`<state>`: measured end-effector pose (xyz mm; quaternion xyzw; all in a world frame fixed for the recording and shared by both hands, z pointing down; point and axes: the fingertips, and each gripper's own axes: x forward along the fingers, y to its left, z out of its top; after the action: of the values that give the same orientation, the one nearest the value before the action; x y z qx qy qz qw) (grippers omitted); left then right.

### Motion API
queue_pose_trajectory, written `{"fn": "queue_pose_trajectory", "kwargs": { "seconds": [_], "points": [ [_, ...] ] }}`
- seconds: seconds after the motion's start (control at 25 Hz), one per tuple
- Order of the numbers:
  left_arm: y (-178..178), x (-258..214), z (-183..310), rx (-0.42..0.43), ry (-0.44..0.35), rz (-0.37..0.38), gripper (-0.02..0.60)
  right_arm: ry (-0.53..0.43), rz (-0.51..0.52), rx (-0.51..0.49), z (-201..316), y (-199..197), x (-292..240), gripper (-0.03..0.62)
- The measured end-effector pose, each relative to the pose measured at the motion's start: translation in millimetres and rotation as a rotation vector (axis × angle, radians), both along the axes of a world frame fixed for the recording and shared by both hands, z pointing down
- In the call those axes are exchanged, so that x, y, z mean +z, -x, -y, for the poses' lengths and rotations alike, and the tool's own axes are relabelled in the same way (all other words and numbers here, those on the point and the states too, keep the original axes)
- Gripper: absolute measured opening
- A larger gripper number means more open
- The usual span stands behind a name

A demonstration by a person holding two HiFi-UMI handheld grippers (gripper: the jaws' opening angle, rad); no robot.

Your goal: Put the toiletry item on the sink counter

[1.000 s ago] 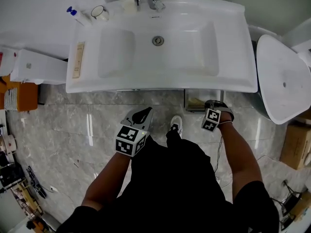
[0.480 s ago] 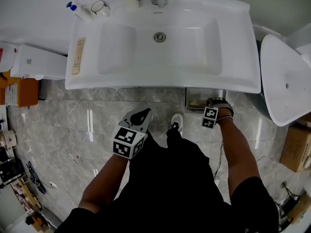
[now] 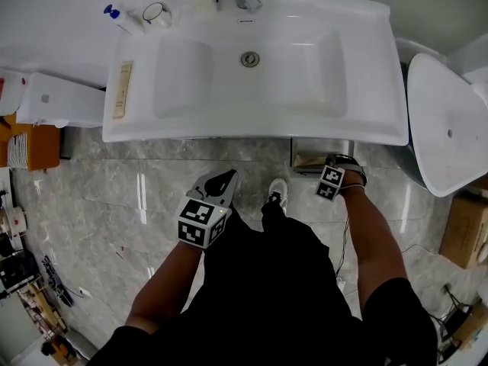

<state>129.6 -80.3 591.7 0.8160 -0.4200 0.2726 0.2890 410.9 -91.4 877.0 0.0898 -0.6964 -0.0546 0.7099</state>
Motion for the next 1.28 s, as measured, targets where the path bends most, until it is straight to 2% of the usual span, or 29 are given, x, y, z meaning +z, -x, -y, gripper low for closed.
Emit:
{"fn": "queue_pose_trajectory", "kwargs": {
  "seconds": [0.12, 0.32, 0.56, 0.76, 0.84, 1.0, 1.28],
  "points": [
    [2, -3, 4, -0.013, -0.011, -0.006, 0.000, -0.021, 0.074, 0.108, 4, 4, -13, 0.017],
    [10, -12, 10, -0.043, -0.033, -0.019, 0.000, -0.062, 0.271, 0.342, 11, 25, -58, 0.017],
    [24, -28, 16, -0.063, -0.078, -0.019, 0.000, -0.111, 0.596, 0.648, 25, 55, -143, 0.017],
    [40, -40, 21, -0.072, -0.105, -0.027, 0.000, -0.117, 0.885, 0.814, 39, 89, -213, 0.017],
    [48, -44, 22, -0.070, -0.111, -0.033, 0.000, -0.113, 0.965, 0.853, 42, 103, -237, 0.017],
    [61, -56, 28, -0.049, -0.131, -0.044, 0.000, -0.117, 1.069, 0.862, 48, 137, -280, 0.015],
    [99, -82, 47, -0.011, -0.184, -0.061, 0.000, -0.132, 1.178, 0.833, 56, 203, -336, 0.017]
  ]
}}
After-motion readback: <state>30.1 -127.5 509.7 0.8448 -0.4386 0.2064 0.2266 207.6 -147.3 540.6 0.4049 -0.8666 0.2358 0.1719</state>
